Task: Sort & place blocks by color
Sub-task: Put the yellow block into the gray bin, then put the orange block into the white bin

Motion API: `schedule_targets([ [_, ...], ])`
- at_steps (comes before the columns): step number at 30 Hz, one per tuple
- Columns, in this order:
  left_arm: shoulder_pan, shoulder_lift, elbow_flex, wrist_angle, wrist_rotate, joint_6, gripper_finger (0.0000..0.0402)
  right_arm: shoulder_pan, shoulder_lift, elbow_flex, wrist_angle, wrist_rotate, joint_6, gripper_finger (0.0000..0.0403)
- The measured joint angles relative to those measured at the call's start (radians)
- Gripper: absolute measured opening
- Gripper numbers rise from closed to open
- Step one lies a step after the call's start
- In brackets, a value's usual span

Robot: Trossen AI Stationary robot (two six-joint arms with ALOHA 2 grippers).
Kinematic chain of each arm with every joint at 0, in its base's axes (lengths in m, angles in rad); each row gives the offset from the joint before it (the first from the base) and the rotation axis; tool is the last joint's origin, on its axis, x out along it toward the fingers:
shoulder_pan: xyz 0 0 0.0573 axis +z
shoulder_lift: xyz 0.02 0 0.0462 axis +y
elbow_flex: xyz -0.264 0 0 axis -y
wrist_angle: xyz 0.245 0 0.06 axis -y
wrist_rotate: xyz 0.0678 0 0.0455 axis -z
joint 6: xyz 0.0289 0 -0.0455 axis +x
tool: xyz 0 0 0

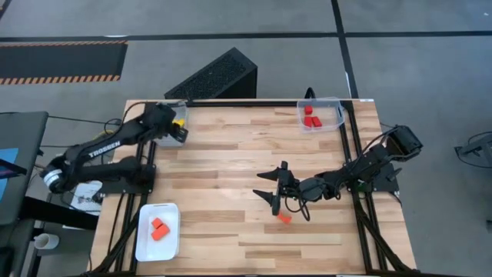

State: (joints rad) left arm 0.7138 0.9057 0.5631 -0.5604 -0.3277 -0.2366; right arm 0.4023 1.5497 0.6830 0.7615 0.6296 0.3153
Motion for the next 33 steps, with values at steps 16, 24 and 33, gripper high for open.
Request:
schedule_targets([
  [16,0.3,0.263,-0.007,0.06,0.318,0.091,0.0107,-0.001,0.0,0.0,-0.003,-0.001,0.0,0.0315],
  [24,0.299,0.264,-0.007,0.05,0.332,0.141,0.0156,-0.001,0.0,0.0,-0.02,-0.001,0.001,0.0315],
  [33,0.263,0.25,-0.007,0.092,0.384,0.188,0.0185,-0.012,0.0,0.0,-0.053,-0.001,0.031,0.0315],
])
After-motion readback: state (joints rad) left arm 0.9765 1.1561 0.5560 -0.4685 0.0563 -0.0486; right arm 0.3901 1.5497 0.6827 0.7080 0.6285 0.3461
